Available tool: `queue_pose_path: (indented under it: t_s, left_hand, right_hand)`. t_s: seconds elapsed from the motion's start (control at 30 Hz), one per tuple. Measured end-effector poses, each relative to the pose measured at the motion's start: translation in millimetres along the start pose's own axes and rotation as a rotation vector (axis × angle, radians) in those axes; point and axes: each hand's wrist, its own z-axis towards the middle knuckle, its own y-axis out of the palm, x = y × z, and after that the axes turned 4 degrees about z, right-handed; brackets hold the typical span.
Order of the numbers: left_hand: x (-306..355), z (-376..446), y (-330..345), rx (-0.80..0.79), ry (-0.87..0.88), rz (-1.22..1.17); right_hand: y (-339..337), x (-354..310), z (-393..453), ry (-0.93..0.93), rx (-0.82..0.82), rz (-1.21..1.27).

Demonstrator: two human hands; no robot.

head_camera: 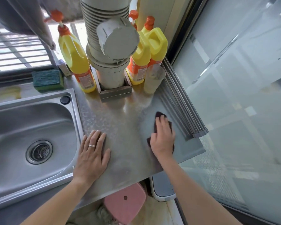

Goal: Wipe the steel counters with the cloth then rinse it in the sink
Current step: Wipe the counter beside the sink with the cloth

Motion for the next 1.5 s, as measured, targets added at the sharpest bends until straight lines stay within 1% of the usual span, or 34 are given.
queue_pose_path:
  t_s: [0.1, 0.17, 0.23, 0.3, 0.33, 0.37, 0.4, 0.47, 0.5, 0.57, 0.63, 0.7, 0.8, 0.93, 1.03, 1.1, 1.13, 1.17, 1.2, 1.27, 1.3, 1.33, 1.4, 1.5]
  left_hand:
    - [-2.5, 0.4, -0.8, -0.014, -0.010, -0.052]
    - [-2.9, 1.5, -1.7, 0.004, -0.039, -0.145]
    - [-3.2, 3.1, -5.8, 0.065, -0.086, -0.248]
    - [-7.1, 3.8, -9.2, 0.137, -0.106, -0.275]
    - [-10.4, 3.5, -9.8, 0.162, -0.097, -0.246]
    - [-14.0, 2.5, -8.8, 0.176, -0.079, -0.203]
    - [-17.0, 1.7, -7.0, 0.179, -0.058, -0.166]
    - [-20.4, 1.3, -3.2, 0.174, -0.035, -0.147]
    - [-20.4, 2.1, -2.9, 0.172, -0.040, -0.155]
    - [-20.3, 3.0, -2.0, 0.168, -0.065, -0.176]
    - [-20.9, 1.4, -0.6, 0.164, -0.082, -0.190]
    - [-20.9, 0.7, 0.4, 0.168, -0.097, -0.212]
    - [-21.2, 0.3, 1.1, 0.166, -0.113, -0.242]
    - [-22.7, -1.4, 1.9, 0.187, -0.121, -0.268]
    - [-26.6, -4.6, 6.1, 0.212, -0.119, -0.277]
    - [-28.7, -5.6, 11.2, 0.212, -0.099, -0.204]
    - [-28.7, -4.4, 13.5, 0.206, -0.079, -0.153]
    - [-27.7, -1.3, 14.3, 0.190, -0.053, -0.106]
    - [-26.0, 3.4, 13.9, 0.163, -0.024, -0.074]
    - [-23.7, 14.6, 12.1, 0.129, 0.008, -0.059]
    - [-24.1, 19.3, 12.2, 0.130, -0.006, -0.071]
    - [-25.2, 22.0, 12.8, 0.135, -0.033, -0.090]
    - [-26.4, 23.2, 14.9, 0.147, -0.072, -0.130]
    - [-26.2, 22.5, 20.1, 0.194, -0.073, -0.166]
  right_hand:
    - [28.1, -55.4, 11.0, -0.180, -0.123, 0.093]
    - [42.4, -87.8, 8.4, -0.287, -0.224, 0.201]
    - [47.8, -111.6, -1.9, -0.395, -0.393, 0.306]
    - [43.0, -121.4, -10.4, -0.471, -0.563, 0.411]
    - [38.1, -117.8, -10.5, -0.472, -0.583, 0.459]
    - [31.5, -110.5, -8.2, -0.457, -0.532, 0.486]
    - [25.3, -98.2, -3.7, -0.431, -0.412, 0.459]
    - [14.5, -62.0, 12.7, -0.293, -0.134, 0.287]
    - [10.4, -43.9, 22.2, -0.190, -0.059, 0.196]
    - [9.2, -23.8, 38.1, -0.034, -0.036, 0.038]
    - [20.1, -30.0, 49.7, -0.023, -0.016, -0.039]
    - [36.7, -56.4, 60.9, -0.079, 0.005, -0.051]
    - [65.1, -112.6, 65.0, -0.239, -0.070, 0.001]
    - [97.8, -171.2, 43.3, -0.437, -0.168, 0.146]
    - [102.4, -185.4, 30.2, -0.527, -0.279, 0.265]
    - [92.9, -178.3, 26.0, -0.540, -0.294, 0.296]
    - [86.7, -169.4, 24.1, -0.532, -0.259, 0.286]
    - [80.2, -158.6, 23.7, -0.495, -0.186, 0.265]
    - [75.1, -146.5, 26.1, -0.414, -0.080, 0.247]
    - [69.1, -126.5, 39.5, -0.119, 0.163, 0.270]
    - [68.2, -121.9, 49.0, 0.028, 0.255, 0.296]
    - [67.4, -122.0, 58.2, 0.118, 0.306, 0.323]
    - [64.7, -132.9, 74.7, 0.144, 0.343, 0.398]
    - [76.0, -160.7, 90.9, 0.059, 0.373, 0.503]
